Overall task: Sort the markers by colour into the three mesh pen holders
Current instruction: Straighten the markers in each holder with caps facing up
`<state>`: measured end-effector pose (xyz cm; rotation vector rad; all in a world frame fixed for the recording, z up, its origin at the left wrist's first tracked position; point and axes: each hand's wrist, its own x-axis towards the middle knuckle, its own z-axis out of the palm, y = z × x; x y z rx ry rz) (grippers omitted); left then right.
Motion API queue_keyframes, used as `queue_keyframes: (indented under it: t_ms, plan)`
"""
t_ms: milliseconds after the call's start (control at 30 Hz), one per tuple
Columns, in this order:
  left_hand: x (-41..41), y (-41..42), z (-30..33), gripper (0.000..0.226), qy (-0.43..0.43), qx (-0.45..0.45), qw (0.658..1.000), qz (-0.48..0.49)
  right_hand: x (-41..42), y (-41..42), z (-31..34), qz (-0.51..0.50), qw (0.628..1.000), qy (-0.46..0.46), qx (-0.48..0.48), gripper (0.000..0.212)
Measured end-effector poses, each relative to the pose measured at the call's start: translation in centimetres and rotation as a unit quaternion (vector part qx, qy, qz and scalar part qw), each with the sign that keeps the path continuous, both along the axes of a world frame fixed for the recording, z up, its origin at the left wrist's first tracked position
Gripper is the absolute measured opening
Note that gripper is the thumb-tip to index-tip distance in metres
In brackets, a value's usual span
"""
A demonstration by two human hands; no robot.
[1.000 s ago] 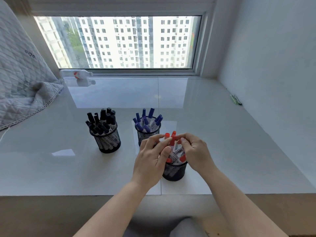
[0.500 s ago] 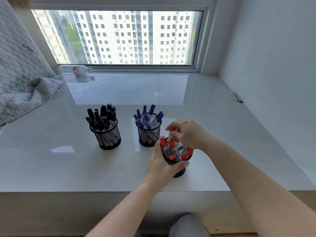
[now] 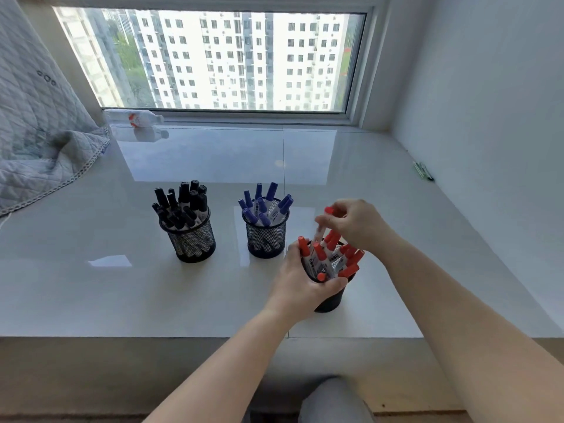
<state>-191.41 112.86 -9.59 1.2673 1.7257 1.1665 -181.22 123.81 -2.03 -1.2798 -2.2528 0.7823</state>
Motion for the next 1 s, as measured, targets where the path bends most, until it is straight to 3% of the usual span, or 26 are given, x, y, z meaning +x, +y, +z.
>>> queue_keyframes:
  t_ms: [133,233,367,433,533,633,733,867,1000]
  plan:
    - [0.1,0.1,-0.1,0.086,-0.006,-0.001,1.000,-0.002,1.3,0.1,1.1,-0.103,0.977,0.181,0.033,0.022]
    - [0.0,0.1,-0.2,0.086,-0.018,-0.003,1.000,-0.002,2.2,0.0,1.8,-0.170,0.935,0.310,0.004,0.021]
    - [-0.1,0.3,-0.4,0.084,-0.026,-0.006,1.000,0.008,3.2,-0.2,2.1,-0.218,0.804,0.524,-0.179,0.016]
    - [-0.1,0.5,-0.4,0.082,-0.030,-0.005,1.000,0.009,3.6,-0.5,2.0,-0.203,0.740,0.588,-0.257,0.014]
    - [-0.2,0.7,-0.6,0.090,-0.032,0.000,0.999,0.007,3.9,-1.0,1.5,-0.175,0.710,0.607,-0.310,0.009]
    - [-0.3,0.8,-0.7,0.094,-0.024,0.003,1.000,0.007,4.2,-1.3,1.0,-0.130,0.727,0.591,-0.325,0.007]
    - [-0.3,0.7,-0.9,0.097,-0.024,0.002,1.000,0.009,3.9,-1.8,1.0,-0.099,0.801,0.518,-0.283,0.014]
    - [-0.2,0.8,-1.0,0.099,-0.027,-0.004,1.000,0.010,2.9,-3.1,0.7,-0.042,0.892,0.382,-0.238,0.004]
    - [-0.1,0.8,-0.9,0.102,-0.029,-0.012,0.999,0.010,2.0,-3.6,0.3,-0.049,0.964,0.232,-0.116,0.018]
